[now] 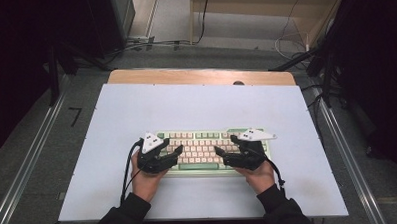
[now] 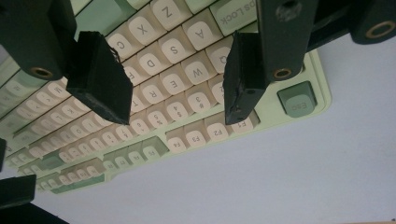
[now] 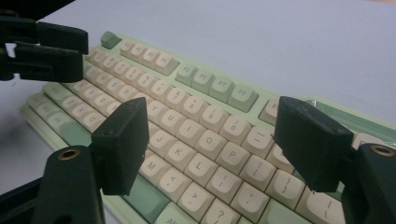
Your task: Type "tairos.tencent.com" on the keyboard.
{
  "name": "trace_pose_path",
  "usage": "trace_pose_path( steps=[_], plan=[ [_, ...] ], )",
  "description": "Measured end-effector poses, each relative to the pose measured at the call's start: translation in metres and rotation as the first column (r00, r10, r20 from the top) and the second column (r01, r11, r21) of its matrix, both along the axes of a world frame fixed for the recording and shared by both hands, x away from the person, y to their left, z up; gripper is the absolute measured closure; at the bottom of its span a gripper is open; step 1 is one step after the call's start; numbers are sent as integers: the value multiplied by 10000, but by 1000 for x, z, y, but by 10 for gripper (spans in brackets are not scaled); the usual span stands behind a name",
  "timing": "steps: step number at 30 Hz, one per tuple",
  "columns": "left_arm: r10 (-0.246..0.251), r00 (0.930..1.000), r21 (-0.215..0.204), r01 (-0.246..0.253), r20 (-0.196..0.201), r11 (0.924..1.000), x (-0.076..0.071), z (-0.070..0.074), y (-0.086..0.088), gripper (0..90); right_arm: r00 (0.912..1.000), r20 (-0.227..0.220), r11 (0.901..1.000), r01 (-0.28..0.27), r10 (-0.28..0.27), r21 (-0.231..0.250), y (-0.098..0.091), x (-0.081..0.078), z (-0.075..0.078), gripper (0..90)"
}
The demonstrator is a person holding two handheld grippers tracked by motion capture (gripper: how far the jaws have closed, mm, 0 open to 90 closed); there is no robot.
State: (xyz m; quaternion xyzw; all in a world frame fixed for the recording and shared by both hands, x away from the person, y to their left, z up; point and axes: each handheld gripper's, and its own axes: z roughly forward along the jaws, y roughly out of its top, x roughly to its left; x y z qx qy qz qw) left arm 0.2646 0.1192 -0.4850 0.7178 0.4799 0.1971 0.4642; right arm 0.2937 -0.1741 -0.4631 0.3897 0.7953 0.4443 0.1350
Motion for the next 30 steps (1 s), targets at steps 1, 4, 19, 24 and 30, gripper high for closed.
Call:
trace_pose_path(
  steps=[1,4,19,24,30],
  plan=[
    [-1,10000,-9,1,2,10000,0,0,0,429,10000,-13,10000,-31,31,29,0,-2,1,255],
    [5,10000,-19,-5,20,10000,0,0,0,429,9998,67,9998,-204,204,54,2,-8,3,330],
    [18,10000,-9,-18,20,10000,0,0,0,429,9900,-707,9922,-1237,1222,-175,24,-11,-13,878],
    [12,10000,-23,-11,16,10000,0,0,0,429,9896,-815,9920,-1217,1186,-345,27,-8,-18,878],
    [4,10000,-2,-4,7,10000,0,0,0,429,9880,-936,9899,-1289,1231,-585,30,-7,-23,877]
  ],
)
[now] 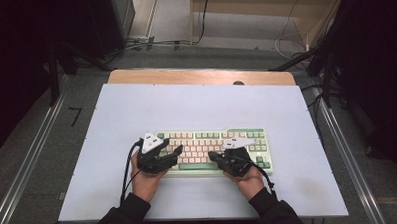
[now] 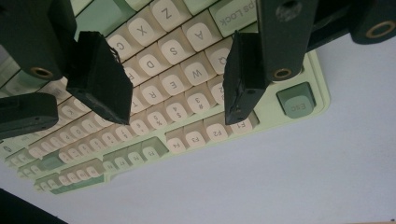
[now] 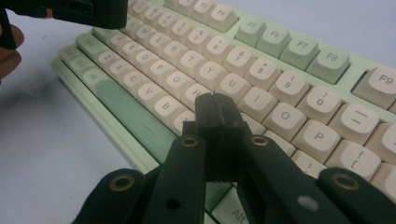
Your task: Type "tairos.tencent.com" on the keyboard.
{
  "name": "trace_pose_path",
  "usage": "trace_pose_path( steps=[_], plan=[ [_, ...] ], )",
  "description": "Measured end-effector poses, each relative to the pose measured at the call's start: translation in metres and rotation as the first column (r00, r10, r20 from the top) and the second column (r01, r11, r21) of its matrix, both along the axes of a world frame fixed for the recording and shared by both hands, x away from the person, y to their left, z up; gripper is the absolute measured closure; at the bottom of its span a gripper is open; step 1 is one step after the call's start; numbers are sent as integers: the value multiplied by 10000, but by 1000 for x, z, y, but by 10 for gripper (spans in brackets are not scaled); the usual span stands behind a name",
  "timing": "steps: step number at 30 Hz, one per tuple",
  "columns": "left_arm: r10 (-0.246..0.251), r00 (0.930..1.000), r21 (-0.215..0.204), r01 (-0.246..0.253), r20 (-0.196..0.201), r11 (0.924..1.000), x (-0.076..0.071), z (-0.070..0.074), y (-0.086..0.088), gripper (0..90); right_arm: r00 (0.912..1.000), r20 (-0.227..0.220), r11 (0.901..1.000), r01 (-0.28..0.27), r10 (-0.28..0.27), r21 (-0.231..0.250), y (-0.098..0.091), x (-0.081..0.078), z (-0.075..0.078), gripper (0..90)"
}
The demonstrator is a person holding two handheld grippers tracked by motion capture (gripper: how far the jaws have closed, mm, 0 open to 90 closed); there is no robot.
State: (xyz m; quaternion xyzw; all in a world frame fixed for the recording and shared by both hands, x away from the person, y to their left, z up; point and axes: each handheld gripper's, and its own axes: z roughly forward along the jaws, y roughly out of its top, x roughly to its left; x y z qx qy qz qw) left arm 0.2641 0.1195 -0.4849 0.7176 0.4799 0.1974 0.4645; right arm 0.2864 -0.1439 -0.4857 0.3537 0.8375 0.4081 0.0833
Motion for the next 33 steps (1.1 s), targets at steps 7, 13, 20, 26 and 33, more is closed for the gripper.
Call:
trace_pose_path(
  steps=[7,13,20,26,33],
  plan=[
    [15,10000,-18,-15,-2,10000,0,0,0,429,10000,-10,9994,-70,70,-338,3,-1,-6,878],
    [41,10000,-31,-41,17,10000,0,1,2,429,10000,40,9994,32,-33,346,-3,-2,0,806],
    [259,9996,-99,-259,55,9996,-2,2,6,409,9939,849,9932,619,-704,990,-24,2,17,355],
    [581,9981,-205,-576,221,9981,-4,7,13,359,9801,1034,9797,1563,-1696,1255,-51,11,24,266],
    [896,9955,-283,-887,302,9957,-4,10,23,317,9701,1002,9691,2071,-2211,1337,-69,13,25,259]
  ],
)
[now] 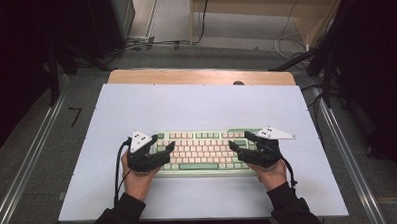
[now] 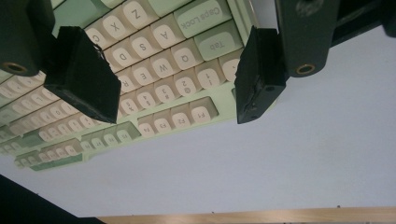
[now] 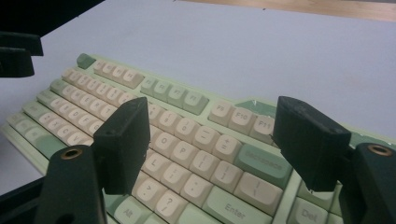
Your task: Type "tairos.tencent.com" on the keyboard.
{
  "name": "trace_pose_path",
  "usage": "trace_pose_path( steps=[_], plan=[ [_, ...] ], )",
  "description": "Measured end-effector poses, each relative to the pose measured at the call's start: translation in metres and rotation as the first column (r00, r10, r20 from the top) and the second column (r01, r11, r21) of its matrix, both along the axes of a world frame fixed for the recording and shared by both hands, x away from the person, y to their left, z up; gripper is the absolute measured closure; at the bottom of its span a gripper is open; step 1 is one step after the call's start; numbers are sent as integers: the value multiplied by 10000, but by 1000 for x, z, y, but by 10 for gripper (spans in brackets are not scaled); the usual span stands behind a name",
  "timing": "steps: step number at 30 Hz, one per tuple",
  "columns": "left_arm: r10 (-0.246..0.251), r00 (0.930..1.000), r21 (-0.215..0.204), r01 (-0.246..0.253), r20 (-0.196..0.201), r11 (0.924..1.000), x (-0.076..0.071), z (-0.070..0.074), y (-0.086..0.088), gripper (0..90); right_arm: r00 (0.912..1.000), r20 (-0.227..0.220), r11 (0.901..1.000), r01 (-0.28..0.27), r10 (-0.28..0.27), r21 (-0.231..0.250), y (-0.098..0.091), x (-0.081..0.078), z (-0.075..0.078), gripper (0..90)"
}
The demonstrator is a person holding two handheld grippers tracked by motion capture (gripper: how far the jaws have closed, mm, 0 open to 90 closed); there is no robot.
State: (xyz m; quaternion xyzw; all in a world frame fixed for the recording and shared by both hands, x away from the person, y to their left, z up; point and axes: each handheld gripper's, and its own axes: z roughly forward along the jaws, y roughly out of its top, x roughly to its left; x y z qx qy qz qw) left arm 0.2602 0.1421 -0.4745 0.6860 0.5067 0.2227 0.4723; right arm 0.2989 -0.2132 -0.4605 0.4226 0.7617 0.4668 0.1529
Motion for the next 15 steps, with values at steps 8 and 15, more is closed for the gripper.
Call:
trace_pose_path(
  steps=[8,15],
  plan=[
    [118,9999,-49,-118,14,9999,-1,0,5,316,9997,-80,9997,224,-224,5,-12,-1,-1,259],
    [268,9996,-19,-268,-13,9996,-1,0,11,316,9996,-97,9996,269,-270,-111,-13,-1,-2,260]
  ],
)
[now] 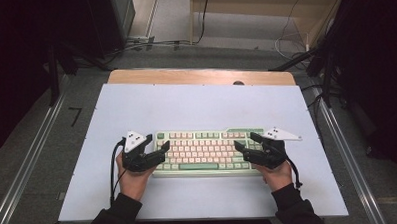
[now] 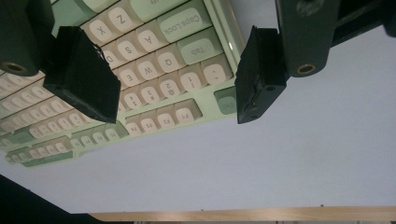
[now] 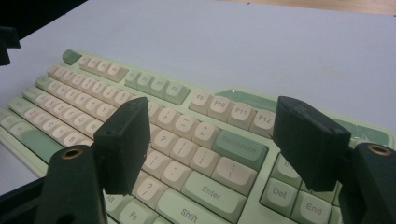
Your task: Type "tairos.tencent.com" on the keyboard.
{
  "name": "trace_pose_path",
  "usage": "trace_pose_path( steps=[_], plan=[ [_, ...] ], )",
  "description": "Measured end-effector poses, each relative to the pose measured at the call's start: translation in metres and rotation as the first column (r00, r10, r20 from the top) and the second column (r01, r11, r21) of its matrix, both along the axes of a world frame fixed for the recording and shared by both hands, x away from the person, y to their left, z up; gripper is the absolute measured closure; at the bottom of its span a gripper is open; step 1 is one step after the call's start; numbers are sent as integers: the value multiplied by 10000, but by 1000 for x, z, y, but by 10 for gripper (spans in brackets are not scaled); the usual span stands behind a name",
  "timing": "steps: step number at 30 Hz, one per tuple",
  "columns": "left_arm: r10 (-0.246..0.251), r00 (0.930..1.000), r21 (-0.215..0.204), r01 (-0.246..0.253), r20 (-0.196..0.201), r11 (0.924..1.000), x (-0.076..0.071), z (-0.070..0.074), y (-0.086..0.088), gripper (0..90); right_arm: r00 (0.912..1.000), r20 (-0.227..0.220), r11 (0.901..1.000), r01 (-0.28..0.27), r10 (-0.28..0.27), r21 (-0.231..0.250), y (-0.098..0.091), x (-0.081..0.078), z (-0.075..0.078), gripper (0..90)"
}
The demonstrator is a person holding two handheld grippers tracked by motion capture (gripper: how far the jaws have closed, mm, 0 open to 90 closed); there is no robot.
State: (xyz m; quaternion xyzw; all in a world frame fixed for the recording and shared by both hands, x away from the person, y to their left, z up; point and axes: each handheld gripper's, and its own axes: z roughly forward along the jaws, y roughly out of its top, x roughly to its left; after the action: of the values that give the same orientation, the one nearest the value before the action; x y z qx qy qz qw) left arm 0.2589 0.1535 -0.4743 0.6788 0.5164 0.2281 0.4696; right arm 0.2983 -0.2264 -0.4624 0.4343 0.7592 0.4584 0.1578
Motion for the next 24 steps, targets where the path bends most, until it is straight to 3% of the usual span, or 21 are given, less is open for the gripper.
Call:
trace_pose_path(
  steps=[13,24],
  plan=[
    [263,9995,154,-260,-154,9995,-3,-2,14,280,9997,18,9996,263,-263,-61,-9,-1,-1,245],
    [489,9987,359,-483,-161,9982,-13,-3,29,223,9952,117,9952,977,-976,-81,-41,-8,1,204]
  ],
)
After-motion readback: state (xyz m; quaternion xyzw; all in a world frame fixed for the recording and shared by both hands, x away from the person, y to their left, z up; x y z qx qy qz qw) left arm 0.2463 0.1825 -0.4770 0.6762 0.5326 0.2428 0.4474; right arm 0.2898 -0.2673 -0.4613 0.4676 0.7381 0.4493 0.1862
